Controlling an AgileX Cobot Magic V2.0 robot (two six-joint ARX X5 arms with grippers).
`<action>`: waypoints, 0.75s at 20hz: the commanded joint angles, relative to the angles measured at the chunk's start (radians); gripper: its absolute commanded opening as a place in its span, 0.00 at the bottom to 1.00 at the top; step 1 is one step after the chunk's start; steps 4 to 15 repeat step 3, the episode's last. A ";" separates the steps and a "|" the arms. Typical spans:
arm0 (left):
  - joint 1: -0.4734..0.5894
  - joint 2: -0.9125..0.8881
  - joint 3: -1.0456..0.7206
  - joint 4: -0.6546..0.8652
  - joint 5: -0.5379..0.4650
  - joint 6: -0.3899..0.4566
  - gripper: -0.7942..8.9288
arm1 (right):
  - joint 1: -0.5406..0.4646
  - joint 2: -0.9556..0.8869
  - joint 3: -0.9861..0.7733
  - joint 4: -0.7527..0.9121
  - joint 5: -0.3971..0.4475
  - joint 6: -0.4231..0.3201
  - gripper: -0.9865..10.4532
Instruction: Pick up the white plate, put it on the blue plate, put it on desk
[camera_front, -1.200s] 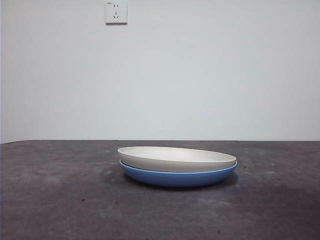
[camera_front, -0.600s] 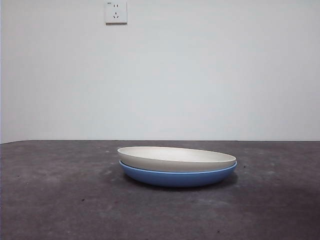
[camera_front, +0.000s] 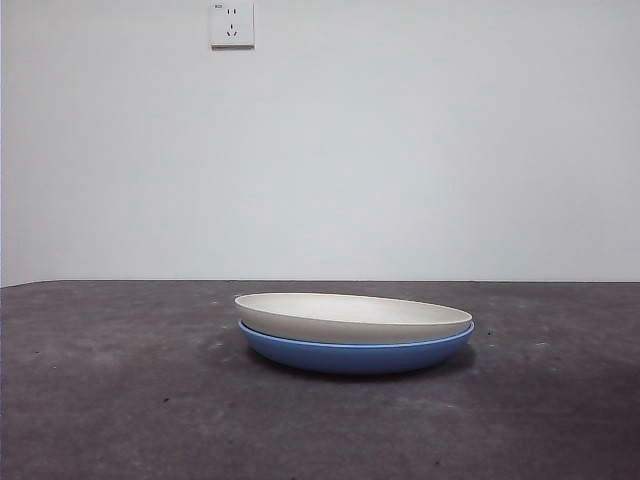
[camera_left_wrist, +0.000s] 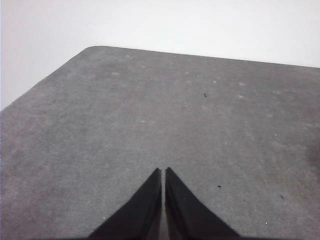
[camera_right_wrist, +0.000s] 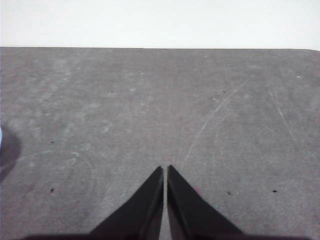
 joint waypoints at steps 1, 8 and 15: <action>0.001 -0.002 -0.020 -0.006 0.000 -0.007 0.10 | -0.003 -0.003 -0.008 0.000 0.003 0.010 0.09; 0.001 -0.002 -0.020 -0.006 0.000 -0.007 0.10 | -0.003 -0.003 -0.008 0.000 0.003 0.011 0.09; 0.001 -0.002 -0.020 -0.006 0.000 -0.007 0.10 | -0.003 -0.003 -0.008 0.000 0.003 0.011 0.09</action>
